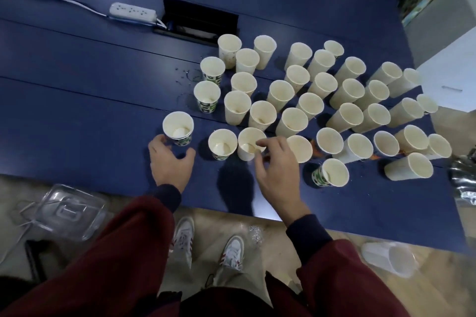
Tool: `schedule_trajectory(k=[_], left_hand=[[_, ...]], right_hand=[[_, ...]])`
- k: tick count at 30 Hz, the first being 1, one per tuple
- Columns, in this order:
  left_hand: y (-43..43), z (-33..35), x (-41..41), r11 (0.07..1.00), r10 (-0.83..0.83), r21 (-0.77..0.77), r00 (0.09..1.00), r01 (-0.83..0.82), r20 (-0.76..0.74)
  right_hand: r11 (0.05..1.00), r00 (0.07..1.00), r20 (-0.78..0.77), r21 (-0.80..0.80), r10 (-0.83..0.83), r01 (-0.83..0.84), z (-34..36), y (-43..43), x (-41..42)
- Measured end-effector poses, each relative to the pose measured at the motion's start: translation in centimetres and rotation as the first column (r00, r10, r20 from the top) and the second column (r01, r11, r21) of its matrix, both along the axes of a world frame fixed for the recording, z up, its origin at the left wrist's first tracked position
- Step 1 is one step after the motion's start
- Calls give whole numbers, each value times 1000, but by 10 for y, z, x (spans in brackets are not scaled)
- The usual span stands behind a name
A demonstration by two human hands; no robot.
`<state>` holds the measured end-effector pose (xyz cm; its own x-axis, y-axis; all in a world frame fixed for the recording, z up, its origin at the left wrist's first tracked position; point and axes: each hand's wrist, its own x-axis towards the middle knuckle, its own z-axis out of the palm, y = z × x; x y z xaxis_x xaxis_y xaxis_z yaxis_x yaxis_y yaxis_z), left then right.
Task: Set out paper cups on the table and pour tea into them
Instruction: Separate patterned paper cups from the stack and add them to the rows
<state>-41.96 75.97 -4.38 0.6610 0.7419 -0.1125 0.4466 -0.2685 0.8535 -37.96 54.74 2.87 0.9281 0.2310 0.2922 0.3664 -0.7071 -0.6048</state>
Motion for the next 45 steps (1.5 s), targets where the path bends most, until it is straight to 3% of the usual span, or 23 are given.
schedule_trajectory(k=[6,9,12,14,20,27,32,35,39,45], left_hand=[[39,-8,22,984,-155,-88,988,153,-18],[50,-2,32,963,-262,-60,965,262,9],[58,-1,33,936,-347,62,938,347,-2],[65,-2,31,939,-344,12,938,344,45],[74,-1,30,864,-490,155,871,478,44],[86,5,40,849,-497,230,867,476,42],[101,4,49,868,-478,153,879,472,2],[110,1,55,927,-375,29,925,374,55],[111,-1,66,942,-336,-13,942,336,8],[115,-5,71,951,-309,-10,949,309,-63]], right_hand=[[921,927,-69,-109,369,-375,4,87,4],[864,877,-181,-171,445,-474,2,124,8],[840,879,-293,-294,376,-457,-3,148,13],[832,887,-326,-347,326,-433,-5,160,16],[848,915,-322,-388,243,-362,0,170,30],[842,927,-276,-410,252,-351,6,179,38],[943,967,-70,-215,246,-255,12,182,43],[984,992,22,-134,121,-117,13,176,46],[983,999,-23,-183,-29,24,-5,153,49],[933,993,-114,-356,12,-53,-28,149,48]])
